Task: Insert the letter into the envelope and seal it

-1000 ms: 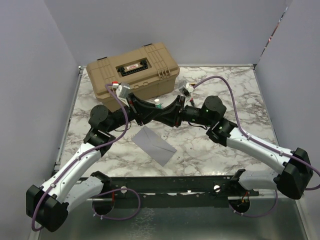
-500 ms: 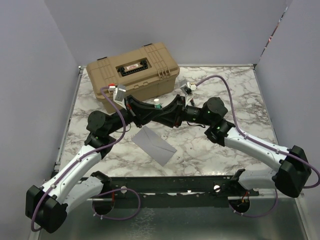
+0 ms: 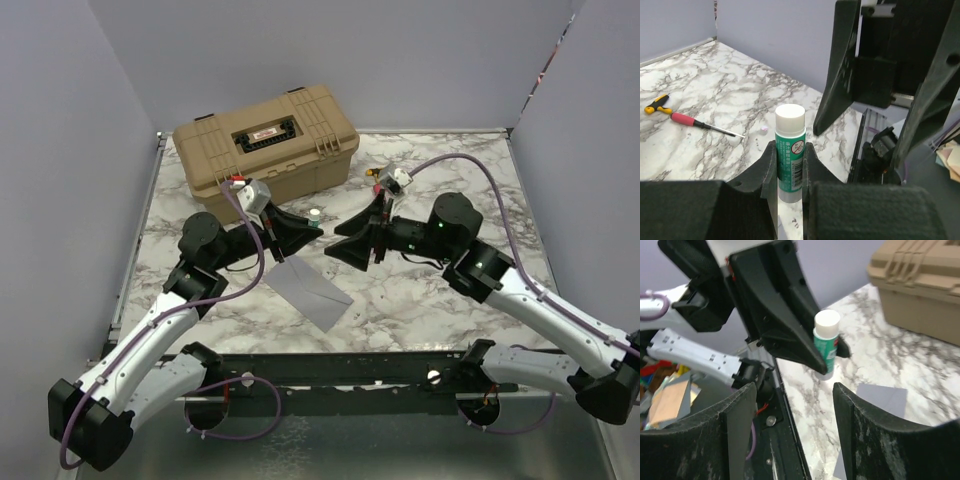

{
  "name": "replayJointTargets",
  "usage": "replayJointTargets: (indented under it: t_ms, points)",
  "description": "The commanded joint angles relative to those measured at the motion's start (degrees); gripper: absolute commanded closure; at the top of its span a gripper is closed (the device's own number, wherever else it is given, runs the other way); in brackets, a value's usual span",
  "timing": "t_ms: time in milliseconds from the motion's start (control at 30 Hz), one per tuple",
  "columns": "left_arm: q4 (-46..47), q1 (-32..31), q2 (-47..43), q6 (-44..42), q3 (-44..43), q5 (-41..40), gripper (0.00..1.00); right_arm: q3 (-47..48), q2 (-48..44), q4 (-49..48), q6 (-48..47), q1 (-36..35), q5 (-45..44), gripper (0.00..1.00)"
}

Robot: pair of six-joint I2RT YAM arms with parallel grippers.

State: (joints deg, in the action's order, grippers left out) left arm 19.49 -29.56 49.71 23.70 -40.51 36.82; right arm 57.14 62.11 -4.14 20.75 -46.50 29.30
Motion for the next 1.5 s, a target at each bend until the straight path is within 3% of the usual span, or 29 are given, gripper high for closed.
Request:
replayJointTargets:
  t_ms: [0,100,233,300,533,667,1033,1467]
  points:
    - [-6.6,0.2,0.0,-8.6,-2.7,4.3,1.00,1.1,-6.1,8.5,1.4,-0.2,-15.6,0.35]
    - [-8.3,0.2,0.1,-9.4,-3.0,3.4,1.00,2.2,-7.6,13.9,3.4,-0.2,-29.1,0.35]
    - [-9.2,0.2,0.6,-8.3,-3.3,3.5,1.00,6.3,-3.1,28.4,7.0,0.2,-54.9,0.34]
    - [-9.2,0.2,0.8,-7.5,-3.4,3.4,1.00,8.2,1.0,34.7,8.8,3.1,-58.6,0.34]
    - [-7.4,-0.3,0.2,-4.9,-2.4,1.8,1.00,1.9,12.8,34.8,9.3,20.9,-48.9,0.34]
    - [-6.4,-0.5,-0.3,-4.0,-1.6,1.5,1.00,-0.7,19.9,32.4,9.3,27.3,-43.9,0.38]
    - [-3.9,-0.6,-2.5,-2.0,-0.9,-0.1,1.00,-0.6,31.6,29.1,8.7,31.5,-41.0,0.51]
    - [-3.6,-0.6,-2.8,-1.3,-0.5,-0.7,1.00,-0.6,35.1,27.6,6.9,31.8,-40.4,0.61]
